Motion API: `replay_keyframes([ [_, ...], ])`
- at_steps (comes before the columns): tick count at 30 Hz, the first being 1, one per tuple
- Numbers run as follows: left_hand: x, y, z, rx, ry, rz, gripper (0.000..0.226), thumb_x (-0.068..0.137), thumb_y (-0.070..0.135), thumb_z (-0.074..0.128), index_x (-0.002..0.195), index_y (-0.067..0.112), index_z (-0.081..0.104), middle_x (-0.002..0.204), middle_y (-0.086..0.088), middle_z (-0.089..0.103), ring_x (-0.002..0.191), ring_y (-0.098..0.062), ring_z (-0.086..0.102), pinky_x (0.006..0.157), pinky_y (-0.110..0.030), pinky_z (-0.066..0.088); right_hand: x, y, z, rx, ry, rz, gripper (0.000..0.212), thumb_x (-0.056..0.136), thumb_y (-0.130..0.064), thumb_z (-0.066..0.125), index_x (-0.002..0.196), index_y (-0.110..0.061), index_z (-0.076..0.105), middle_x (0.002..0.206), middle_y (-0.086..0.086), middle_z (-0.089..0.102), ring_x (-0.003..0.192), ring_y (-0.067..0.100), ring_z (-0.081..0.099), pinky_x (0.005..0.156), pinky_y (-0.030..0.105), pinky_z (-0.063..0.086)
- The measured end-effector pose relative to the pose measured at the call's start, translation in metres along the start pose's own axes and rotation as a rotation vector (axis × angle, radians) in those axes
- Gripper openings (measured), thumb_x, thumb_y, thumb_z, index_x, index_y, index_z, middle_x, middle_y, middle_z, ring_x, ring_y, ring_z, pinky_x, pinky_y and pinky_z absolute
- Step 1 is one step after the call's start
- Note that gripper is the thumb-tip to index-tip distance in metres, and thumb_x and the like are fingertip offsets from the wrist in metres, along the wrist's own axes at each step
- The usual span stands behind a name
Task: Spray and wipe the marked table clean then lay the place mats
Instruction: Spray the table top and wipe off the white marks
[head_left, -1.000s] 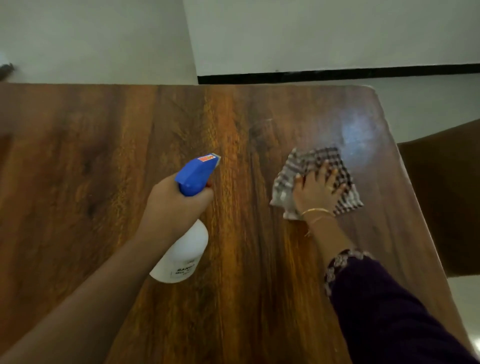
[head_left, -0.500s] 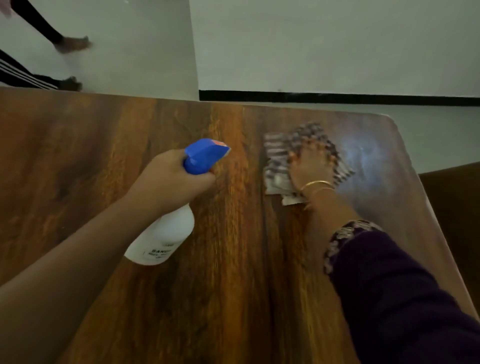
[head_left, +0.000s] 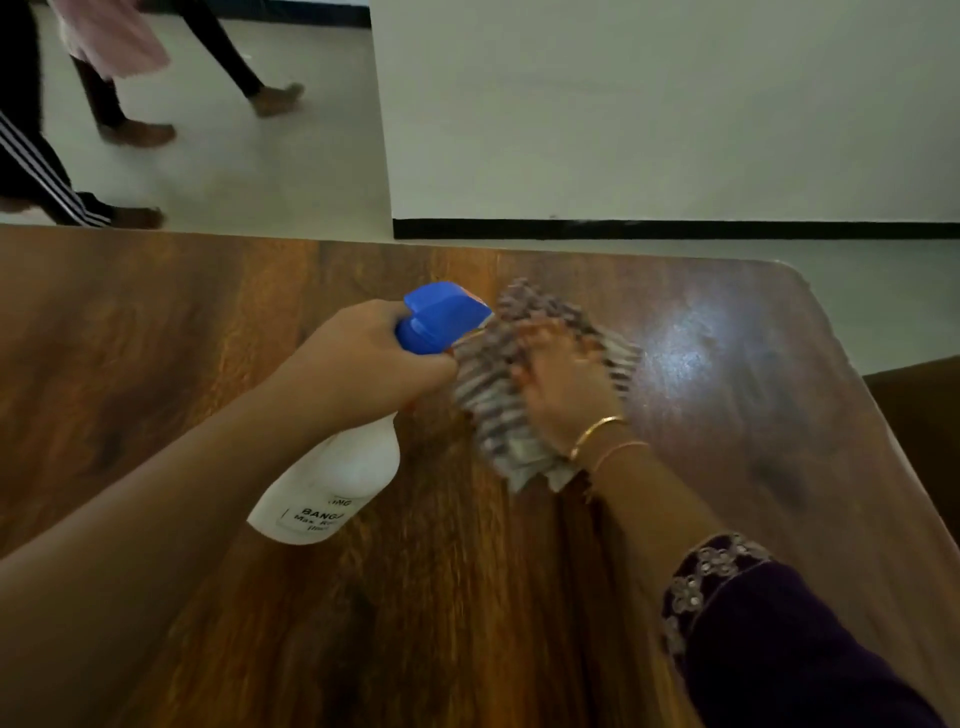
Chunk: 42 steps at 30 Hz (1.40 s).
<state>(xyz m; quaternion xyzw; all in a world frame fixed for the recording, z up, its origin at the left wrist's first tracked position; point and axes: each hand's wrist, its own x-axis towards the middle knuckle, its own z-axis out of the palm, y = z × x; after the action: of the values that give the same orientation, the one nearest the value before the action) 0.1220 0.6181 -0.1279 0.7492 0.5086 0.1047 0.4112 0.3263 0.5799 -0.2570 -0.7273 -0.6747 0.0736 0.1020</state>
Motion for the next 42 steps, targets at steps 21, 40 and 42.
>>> replay_keyframes([
  [21, 0.024, -0.005, -0.021, 0.099, -0.044, -0.047, 0.013, 0.079, 0.028, 0.063, 0.075, 0.018, 0.054, 0.071, -0.008, 0.061, 0.069, -0.021, 0.061, 0.067, -0.028, 0.049, 0.100, 0.020, 0.001, -0.074, 0.003, 0.261, 0.057, 0.097, -0.038, 0.024, 0.149, -0.014, 0.021, 0.157, 0.009, 0.017, 0.144, 0.026, 0.016, 0.119, 0.045, 0.008],
  [40, 0.059, 0.075, 0.057, 0.139, -0.013, -0.010, 0.020, 0.081, 0.026, 0.064, 0.073, 0.018, 0.048, 0.065, -0.003, 0.060, 0.058, -0.010, 0.058, 0.051, -0.020, 0.038, 0.091, 0.090, -0.016, -0.108, -0.025, 0.172, 0.056, 0.097, -0.043, 0.024, 0.150, -0.031, 0.009, 0.159, -0.002, 0.005, 0.146, 0.024, 0.003, 0.113, 0.060, 0.000],
  [42, 0.063, 0.085, 0.066, 0.130, -0.025, -0.014, 0.019, 0.081, 0.026, 0.064, 0.072, 0.019, 0.049, 0.065, -0.003, 0.059, 0.058, -0.011, 0.057, 0.052, -0.020, 0.038, 0.079, 0.146, -0.024, -0.138, 0.051, 0.326, 0.055, 0.096, -0.042, 0.021, 0.149, -0.031, 0.013, 0.158, 0.001, 0.013, 0.145, 0.026, 0.010, 0.114, 0.058, 0.006],
])
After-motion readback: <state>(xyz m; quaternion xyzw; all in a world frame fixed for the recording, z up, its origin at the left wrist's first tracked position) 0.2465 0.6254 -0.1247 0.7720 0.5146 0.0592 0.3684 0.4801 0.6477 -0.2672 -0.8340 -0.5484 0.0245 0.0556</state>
